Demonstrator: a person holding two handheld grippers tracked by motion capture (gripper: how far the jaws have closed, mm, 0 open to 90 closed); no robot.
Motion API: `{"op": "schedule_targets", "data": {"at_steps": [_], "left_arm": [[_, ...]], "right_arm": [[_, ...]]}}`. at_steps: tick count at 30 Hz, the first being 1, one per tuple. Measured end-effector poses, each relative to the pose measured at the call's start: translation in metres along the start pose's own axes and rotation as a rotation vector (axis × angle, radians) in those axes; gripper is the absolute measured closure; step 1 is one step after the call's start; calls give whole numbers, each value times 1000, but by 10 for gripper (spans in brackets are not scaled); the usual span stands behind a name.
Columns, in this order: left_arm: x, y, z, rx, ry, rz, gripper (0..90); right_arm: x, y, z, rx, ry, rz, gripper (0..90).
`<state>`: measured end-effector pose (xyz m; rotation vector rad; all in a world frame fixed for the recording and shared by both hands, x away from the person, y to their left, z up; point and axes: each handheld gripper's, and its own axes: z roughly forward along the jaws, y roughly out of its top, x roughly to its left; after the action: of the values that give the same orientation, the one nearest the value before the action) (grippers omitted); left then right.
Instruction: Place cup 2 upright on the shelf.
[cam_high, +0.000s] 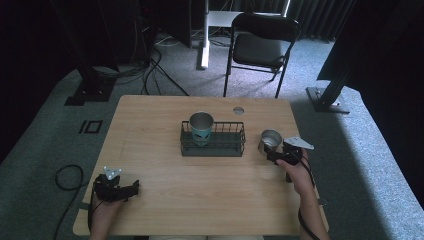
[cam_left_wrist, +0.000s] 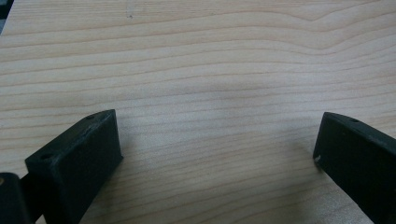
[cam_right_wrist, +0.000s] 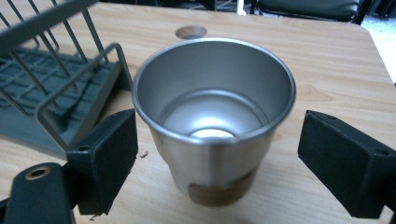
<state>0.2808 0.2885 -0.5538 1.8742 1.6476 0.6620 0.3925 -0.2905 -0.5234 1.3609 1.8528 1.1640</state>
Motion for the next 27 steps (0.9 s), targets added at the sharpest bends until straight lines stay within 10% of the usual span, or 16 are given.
{"op": "schedule_targets", "data": {"at_steps": [27], "left_arm": [[0, 0, 0, 0, 0, 0, 13]], "right_arm": [[0, 0, 23, -36, 21, -13, 119]]}}
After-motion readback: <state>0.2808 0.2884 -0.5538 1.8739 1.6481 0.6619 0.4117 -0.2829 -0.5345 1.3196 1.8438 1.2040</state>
